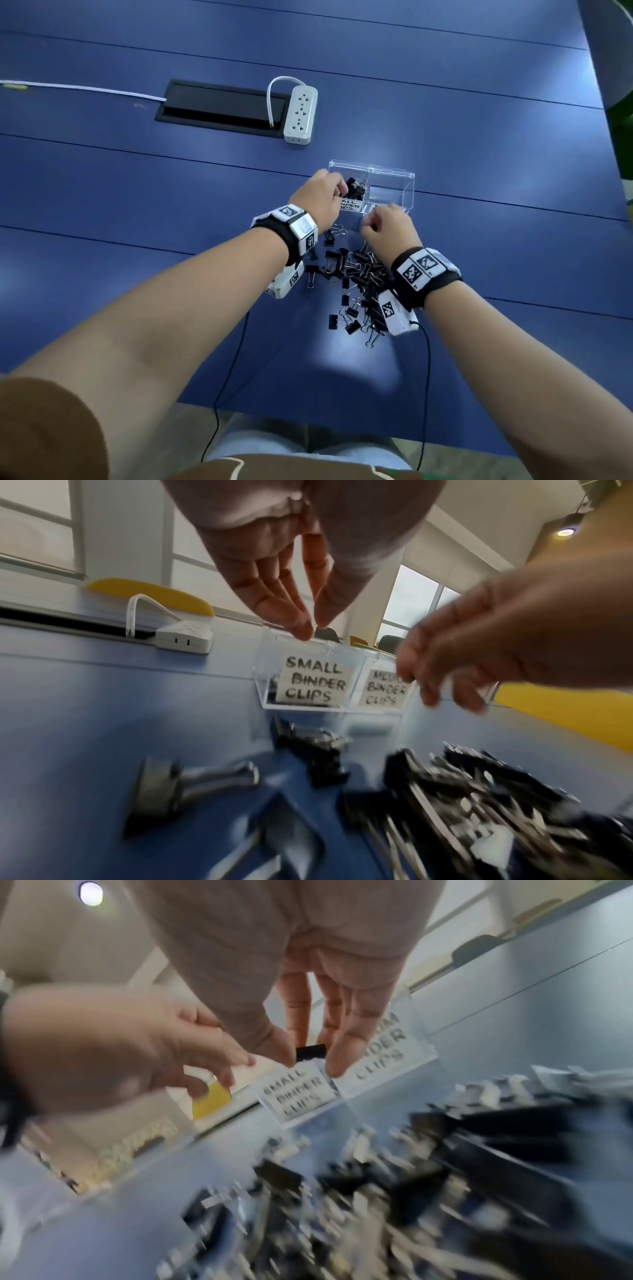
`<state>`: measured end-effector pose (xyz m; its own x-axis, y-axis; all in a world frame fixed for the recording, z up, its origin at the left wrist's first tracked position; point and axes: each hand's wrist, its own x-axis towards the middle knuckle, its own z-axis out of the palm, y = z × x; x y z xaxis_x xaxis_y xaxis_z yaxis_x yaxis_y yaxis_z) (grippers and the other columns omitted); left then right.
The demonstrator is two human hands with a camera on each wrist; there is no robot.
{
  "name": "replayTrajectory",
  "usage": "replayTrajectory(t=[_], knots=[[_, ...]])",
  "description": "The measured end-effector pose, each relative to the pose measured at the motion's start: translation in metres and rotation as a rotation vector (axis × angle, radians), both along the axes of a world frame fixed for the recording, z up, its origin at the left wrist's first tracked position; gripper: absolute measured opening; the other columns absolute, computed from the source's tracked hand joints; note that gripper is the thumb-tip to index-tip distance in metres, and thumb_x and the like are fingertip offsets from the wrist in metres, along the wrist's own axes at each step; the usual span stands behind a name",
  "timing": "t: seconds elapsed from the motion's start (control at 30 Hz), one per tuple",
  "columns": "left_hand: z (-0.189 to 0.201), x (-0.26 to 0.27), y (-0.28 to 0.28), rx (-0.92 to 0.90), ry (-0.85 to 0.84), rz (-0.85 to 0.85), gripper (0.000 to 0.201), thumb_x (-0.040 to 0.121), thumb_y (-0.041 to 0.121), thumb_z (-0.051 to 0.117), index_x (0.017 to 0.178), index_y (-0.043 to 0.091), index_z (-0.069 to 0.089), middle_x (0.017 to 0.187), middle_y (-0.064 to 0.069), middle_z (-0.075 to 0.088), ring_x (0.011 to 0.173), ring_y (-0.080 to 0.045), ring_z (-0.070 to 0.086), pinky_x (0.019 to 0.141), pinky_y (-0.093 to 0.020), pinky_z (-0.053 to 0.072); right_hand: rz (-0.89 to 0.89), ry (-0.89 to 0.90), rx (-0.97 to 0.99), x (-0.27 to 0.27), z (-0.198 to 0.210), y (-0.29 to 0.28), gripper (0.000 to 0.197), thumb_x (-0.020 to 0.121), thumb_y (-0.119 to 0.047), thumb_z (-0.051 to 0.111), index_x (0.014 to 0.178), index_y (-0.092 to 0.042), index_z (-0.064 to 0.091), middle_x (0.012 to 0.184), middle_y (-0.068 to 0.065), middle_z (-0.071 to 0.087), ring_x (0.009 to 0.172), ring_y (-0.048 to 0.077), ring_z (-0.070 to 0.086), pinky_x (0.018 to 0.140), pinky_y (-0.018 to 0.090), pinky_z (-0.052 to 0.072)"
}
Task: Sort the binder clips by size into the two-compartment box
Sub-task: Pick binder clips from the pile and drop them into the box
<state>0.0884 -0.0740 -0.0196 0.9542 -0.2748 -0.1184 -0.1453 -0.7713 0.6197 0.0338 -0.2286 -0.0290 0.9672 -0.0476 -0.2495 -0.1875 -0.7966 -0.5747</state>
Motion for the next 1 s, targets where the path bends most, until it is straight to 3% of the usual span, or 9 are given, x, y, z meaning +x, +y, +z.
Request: replayTrajectory(t=[0.1, 0.27, 0.33, 0.43, 0.5, 0.6, 0.83, 1.0], knots=[[-0.012, -0.028, 0.009, 0.028, 0.065, -0.010, 0.019, 0.086, 0.007, 0.047, 0.092, 0.018, 0.062, 0.097, 0.000, 0.055, 0.082, -0.019, 0.057, 0.080, -0.039, 0.054, -0.005, -0.098, 0.073, 0.020, 0.018, 0.009, 0.006, 0.085, -0.015, 0.054, 0.082, -0.017, 0.059, 0.097, 0.001, 0.051, 0.081, 0.017, 0.051, 0.080, 0.028, 0.044], [-0.035, -0.057, 0.016, 0.110, 0.191, 0.004, 0.013, 0.089, 0.012, 0.050, 0.093, 0.017, 0.061, 0.104, -0.003, 0.055, 0.089, -0.024, 0.060, 0.085, -0.044, 0.053, 0.014, -0.139, 0.046, 0.042, 0.024, 0.019, 0.015, 0.087, -0.018, 0.055, 0.099, -0.013, 0.063, 0.109, 0.005, 0.054, 0.084, 0.016, 0.049, 0.084, 0.029, 0.044], [-0.040, -0.061, 0.017, 0.115, 0.188, 0.042, 0.010, 0.090, 0.016, 0.053, 0.094, 0.017, 0.062, 0.106, -0.004, 0.055, 0.090, -0.025, 0.060, 0.085, -0.043, 0.054, 0.057, -0.143, 0.019, 0.033, 0.019, 0.022, 0.013, 0.087, -0.016, 0.054, 0.093, -0.012, 0.064, 0.104, 0.005, 0.057, 0.083, 0.016, 0.053, 0.083, 0.030, 0.048], [-0.044, -0.062, 0.016, 0.113, 0.172, 0.048, 0.014, 0.089, 0.015, 0.055, 0.099, 0.016, 0.064, 0.110, -0.007, 0.055, 0.099, -0.027, 0.059, 0.086, -0.042, 0.053, 0.202, 0.023, -0.042, 0.011, 0.003, 0.027, 0.012, 0.081, -0.013, 0.055, 0.086, -0.015, 0.066, 0.098, 0.006, 0.064, 0.086, 0.021, 0.061, 0.085, 0.037, 0.053], [-0.044, -0.062, 0.015, 0.115, 0.163, 0.014, 0.020, 0.088, 0.013, 0.054, 0.105, 0.017, 0.063, 0.113, -0.007, 0.054, 0.105, -0.027, 0.056, 0.085, -0.043, 0.052, 0.294, 0.145, -0.094, -0.002, -0.007, 0.029, 0.017, 0.079, -0.012, 0.057, 0.093, -0.013, 0.065, 0.105, 0.008, 0.060, 0.094, 0.025, 0.059, 0.087, 0.036, 0.051], [-0.043, -0.061, 0.013, 0.136, 0.148, -0.025, 0.026, 0.089, 0.012, 0.052, 0.111, 0.020, 0.062, 0.117, -0.006, 0.054, 0.110, -0.026, 0.054, 0.085, -0.042, 0.052, 0.346, 0.186, -0.118, -0.009, -0.013, 0.030, 0.022, 0.078, -0.007, 0.057, 0.098, -0.012, 0.067, 0.108, 0.010, 0.060, 0.098, 0.029, 0.058, 0.086, 0.035, 0.050], [-0.036, -0.055, 0.007, 0.196, 0.126, -0.055, 0.017, 0.089, 0.009, 0.053, 0.103, 0.017, 0.058, 0.112, -0.002, 0.059, 0.107, -0.023, 0.054, 0.078, -0.037, 0.047, 0.110, 0.145, 0.040, -0.002, -0.008, 0.005, 0.010, 0.082, -0.014, 0.066, 0.092, -0.015, 0.066, 0.082, 0.000, 0.061, 0.077, 0.017, 0.057, 0.072, 0.025, 0.046], [-0.036, -0.058, 0.010, 0.149, 0.168, -0.027, 0.014, 0.089, 0.008, 0.054, 0.099, 0.018, 0.052, 0.104, -0.002, 0.058, 0.087, -0.021, 0.054, 0.078, -0.038, 0.051, -0.036, 0.069, 0.053, -0.003, -0.007, -0.016, 0.010, 0.087, -0.016, 0.061, 0.096, -0.015, 0.063, 0.088, 0.001, 0.060, 0.080, 0.016, 0.056, 0.083, 0.030, 0.050]])
